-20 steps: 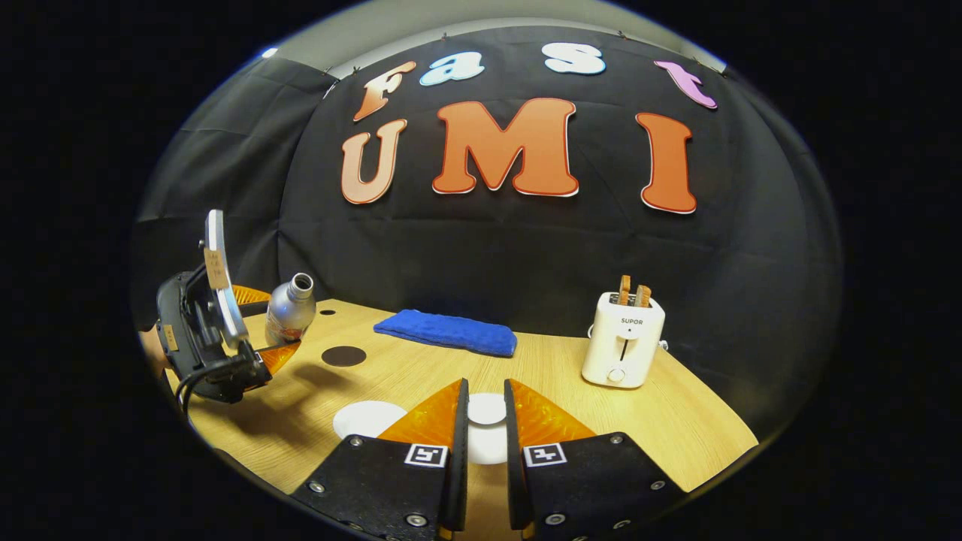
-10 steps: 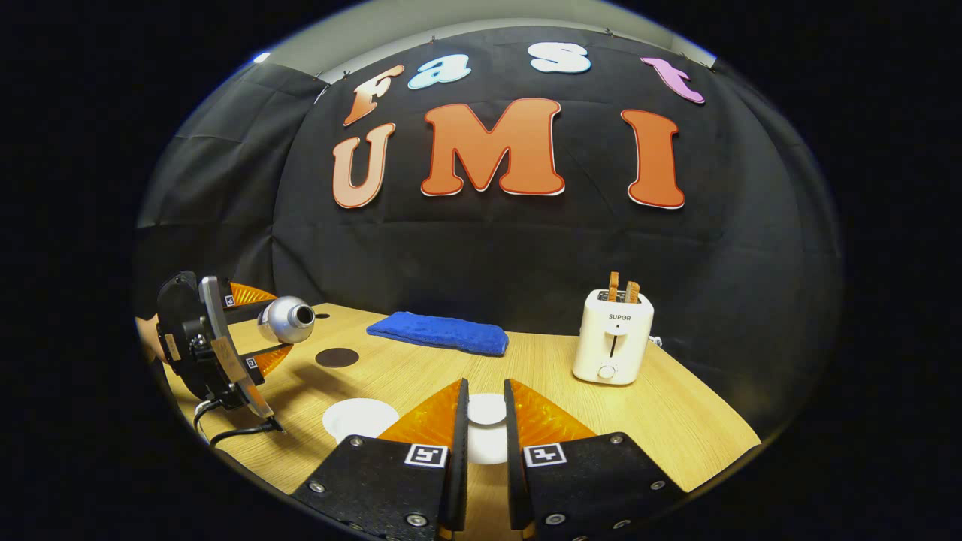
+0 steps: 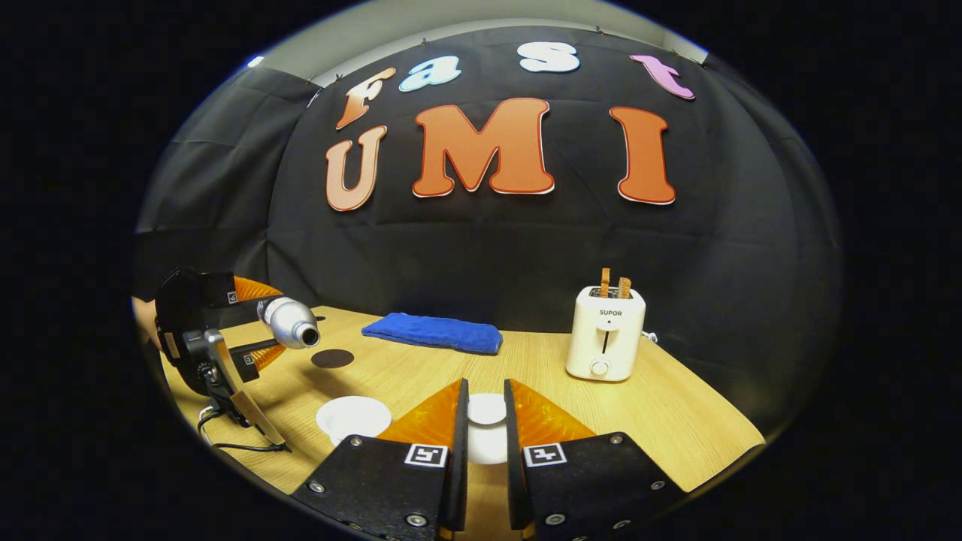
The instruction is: Open the teacup lid with one hand, grasp the water bottle and pour water into the teacup with the other hand; after pouring, place the water bottle on the coaster and then close the teacup lid.
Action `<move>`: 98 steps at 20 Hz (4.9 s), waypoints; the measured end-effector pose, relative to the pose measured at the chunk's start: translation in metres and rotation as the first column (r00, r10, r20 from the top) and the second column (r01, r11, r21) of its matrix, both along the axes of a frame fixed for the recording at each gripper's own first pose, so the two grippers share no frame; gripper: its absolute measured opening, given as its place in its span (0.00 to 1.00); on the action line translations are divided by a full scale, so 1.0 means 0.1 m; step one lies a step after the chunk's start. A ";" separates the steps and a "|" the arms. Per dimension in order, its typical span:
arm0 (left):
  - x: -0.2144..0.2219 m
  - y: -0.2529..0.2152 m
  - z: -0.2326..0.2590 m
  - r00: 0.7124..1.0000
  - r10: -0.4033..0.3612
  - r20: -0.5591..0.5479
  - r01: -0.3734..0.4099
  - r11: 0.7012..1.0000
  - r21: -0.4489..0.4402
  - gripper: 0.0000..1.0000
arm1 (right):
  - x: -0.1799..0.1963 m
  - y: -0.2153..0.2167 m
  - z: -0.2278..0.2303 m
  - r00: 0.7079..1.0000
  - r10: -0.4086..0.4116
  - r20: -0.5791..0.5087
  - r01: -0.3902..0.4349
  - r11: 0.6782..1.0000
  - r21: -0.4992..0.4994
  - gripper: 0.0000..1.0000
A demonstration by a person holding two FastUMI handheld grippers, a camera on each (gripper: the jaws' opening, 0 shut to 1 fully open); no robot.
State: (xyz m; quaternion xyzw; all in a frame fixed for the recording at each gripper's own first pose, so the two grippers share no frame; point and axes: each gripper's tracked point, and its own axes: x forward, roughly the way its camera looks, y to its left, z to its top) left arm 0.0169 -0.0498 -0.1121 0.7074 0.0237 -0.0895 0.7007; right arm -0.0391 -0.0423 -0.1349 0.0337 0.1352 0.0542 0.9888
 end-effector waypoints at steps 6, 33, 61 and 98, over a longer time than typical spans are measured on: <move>0.02 -0.12 0.01 0.999 -0.051 -0.006 0.051 0.991 0.122 0.84 | -0.01 -0.03 0.00 1.000 -0.002 0.002 0.002 1.000 0.009 0.23; 0.03 -0.41 0.37 0.983 -0.178 0.048 0.142 0.898 0.417 0.81 | -0.09 -0.16 0.01 1.000 -0.019 0.022 0.019 0.999 0.036 0.23; 0.05 -0.63 0.41 0.957 -0.270 0.107 0.166 0.812 0.559 0.84 | -0.07 -0.10 0.09 0.999 -0.001 0.036 0.000 1.000 0.027 0.23; -0.05 -0.35 1.25 0.859 -0.189 0.476 0.257 0.963 -0.080 0.83 | 0.10 0.44 0.07 0.997 0.074 -0.011 -0.074 0.996 -0.041 0.23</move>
